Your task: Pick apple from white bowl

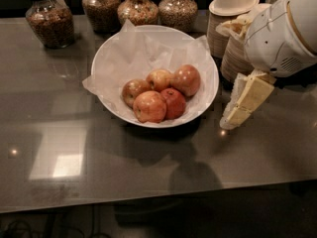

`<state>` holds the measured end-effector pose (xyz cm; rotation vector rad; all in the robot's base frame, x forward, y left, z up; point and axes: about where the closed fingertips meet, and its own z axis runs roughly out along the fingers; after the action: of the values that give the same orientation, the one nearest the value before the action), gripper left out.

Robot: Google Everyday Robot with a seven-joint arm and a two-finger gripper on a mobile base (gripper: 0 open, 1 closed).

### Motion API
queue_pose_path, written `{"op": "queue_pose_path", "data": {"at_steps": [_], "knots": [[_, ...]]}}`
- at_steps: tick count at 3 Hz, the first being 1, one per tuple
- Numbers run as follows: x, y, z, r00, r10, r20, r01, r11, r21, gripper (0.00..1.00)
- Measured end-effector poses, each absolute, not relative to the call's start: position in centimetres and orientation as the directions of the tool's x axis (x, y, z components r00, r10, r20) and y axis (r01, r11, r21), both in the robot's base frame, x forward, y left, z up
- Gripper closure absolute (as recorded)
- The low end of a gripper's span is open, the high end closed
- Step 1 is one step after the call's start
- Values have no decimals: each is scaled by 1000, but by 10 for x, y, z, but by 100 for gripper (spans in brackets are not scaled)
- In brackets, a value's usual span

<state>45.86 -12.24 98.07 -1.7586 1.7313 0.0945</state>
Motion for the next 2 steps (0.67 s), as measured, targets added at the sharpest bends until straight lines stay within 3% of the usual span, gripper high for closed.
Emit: {"op": "queue_pose_path", "data": {"at_steps": [2], "knots": [[463, -113, 980, 130, -843, -522, -910, 108, -401, 0]]}}
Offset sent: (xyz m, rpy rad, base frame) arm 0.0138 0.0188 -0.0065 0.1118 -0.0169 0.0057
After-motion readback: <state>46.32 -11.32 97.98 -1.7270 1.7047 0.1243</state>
